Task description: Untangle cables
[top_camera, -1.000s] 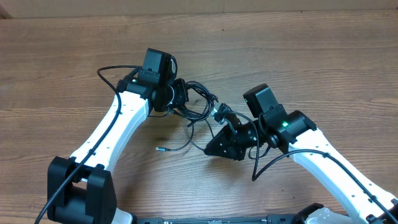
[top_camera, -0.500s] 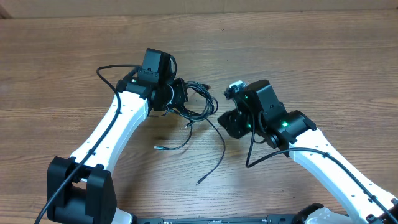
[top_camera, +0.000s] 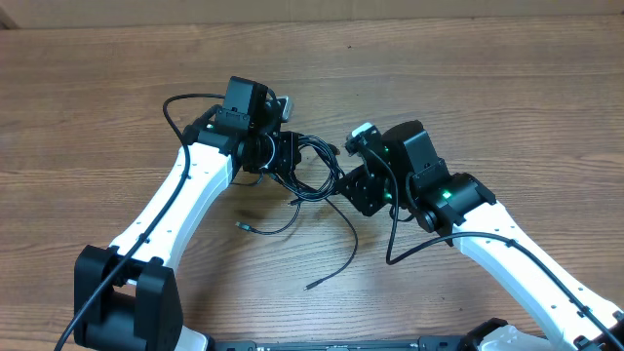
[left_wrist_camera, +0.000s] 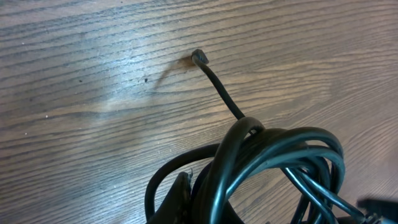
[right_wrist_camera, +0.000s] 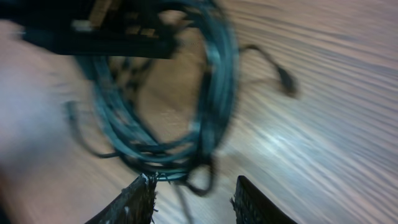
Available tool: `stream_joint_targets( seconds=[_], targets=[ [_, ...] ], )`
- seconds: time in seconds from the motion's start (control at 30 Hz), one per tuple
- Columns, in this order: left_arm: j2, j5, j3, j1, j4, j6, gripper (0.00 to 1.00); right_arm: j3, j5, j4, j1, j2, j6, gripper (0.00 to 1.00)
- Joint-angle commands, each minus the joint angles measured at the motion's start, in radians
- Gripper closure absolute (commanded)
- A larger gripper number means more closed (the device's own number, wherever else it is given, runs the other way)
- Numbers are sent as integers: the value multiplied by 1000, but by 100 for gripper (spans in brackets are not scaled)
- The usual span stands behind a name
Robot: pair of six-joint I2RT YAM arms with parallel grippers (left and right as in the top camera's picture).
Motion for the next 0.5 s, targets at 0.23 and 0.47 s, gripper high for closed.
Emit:
stream_joint_targets(
  seconds=[0.23, 0.47],
  targets=[
    [-12, 40, 27, 4, 5, 60, 96, 8, -161, 21, 2, 39, -39, 68],
    [-12, 96, 27, 4, 5, 143, 96, 14, -174, 36, -13, 43, -15, 68]
  ],
)
